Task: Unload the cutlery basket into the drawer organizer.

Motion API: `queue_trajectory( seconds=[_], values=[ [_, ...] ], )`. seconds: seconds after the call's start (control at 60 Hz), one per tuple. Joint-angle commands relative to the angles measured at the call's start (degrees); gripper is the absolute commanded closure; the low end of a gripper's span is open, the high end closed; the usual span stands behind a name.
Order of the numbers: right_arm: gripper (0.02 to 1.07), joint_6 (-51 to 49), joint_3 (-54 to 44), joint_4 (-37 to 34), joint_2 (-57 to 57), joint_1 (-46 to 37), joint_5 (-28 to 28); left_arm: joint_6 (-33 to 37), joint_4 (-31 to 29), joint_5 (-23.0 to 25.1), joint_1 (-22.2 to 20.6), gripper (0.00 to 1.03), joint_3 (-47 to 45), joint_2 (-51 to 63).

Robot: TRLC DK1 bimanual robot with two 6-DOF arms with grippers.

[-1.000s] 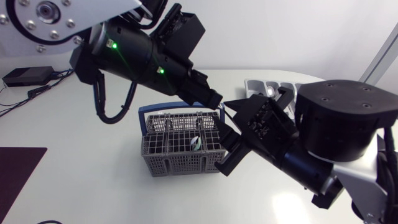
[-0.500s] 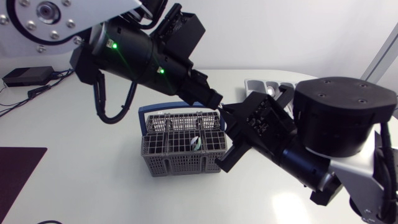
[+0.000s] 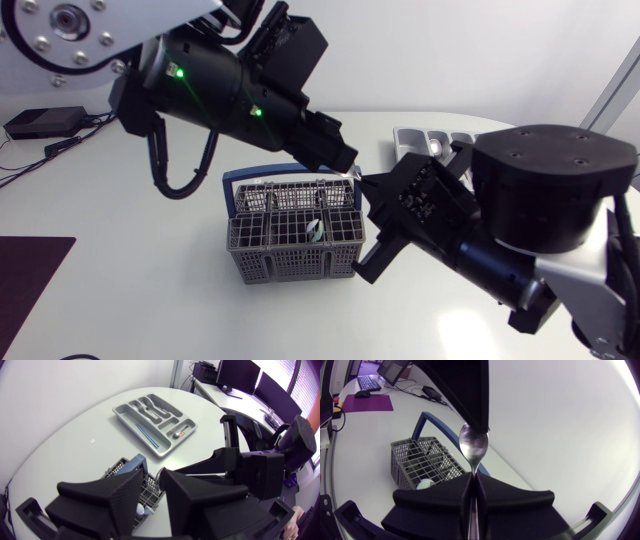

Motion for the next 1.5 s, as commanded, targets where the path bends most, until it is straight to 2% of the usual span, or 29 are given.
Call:
queue_trajectory(
  seconds=[0.0, 0.017, 0.167, 0.317, 0.483, 0.65, 0.817, 0.95, 1.15, 1.4, 1.483],
  values=[
    [1.01, -0.9, 0.0, -1.5, -3.1, -0.2, -0.3, -0.9, 0.5, 0.5, 1.1, 0.09, -0.3, -2.2],
    [1.01, -1.0, -0.2, -1.9, -3.6, -0.2, -0.3, -0.9, 0.6, 0.5, 1.3, 0.05, -0.2, -2.4],
    [1.01, -0.9, -1.7, -7.6, -9.3, -2.8, -4.4, -0.2, 1.5, 0.4, 4.3, 0.05, 0.2, -4.7],
    [1.01, -1.1, -3.1, -14.9, -16.5, -10.0, -13.7, 0.9, 1.6, -0.1, 7.5, 0.05, -0.4, -6.7],
    [1.01, -5.2, -3.4, -22.8, -21.8, -27.1, -31.3, 3.0, 1.5, -0.1, 10.3, 0.05, -2.2, -8.6],
    [1.01, -15.5, -3.1, -28.2, -19.0, -47.7, -50.3, 7.1, 0.9, -0.1, 11.4, 0.05, -5.6, -9.6],
    [1.01, -27.7, -0.9, -30.3, -7.9, -62.2, -61.6, 11.9, -0.5, -0.5, 9.7, 0.05, -9.3, -10.0],
    [1.01, -37.0, 2.1, -31.8, 2.9, -68.7, -64.9, 14.9, -1.3, -1.5, 8.1, 0.06, -11.8, -10.2],
    [1.01, -51.1, 9.2, -37.7, 16.4, -73.5, -65.3, 17.4, -2.2, -3.0, 5.5, 0.06, -14.2, -10.8],
    [1.01, -67.9, 19.0, -43.1, 31.2, -77.0, -60.6, 19.9, -2.3, -4.7, 2.8, 0.05, -17.1, -10.4],
    [1.01, -73.1, 23.5, -47.9, 36.2, -77.3, -58.1, 20.4, -2.3, -5.0, 1.7, 0.05, -18.0, -10.3]
  ],
)
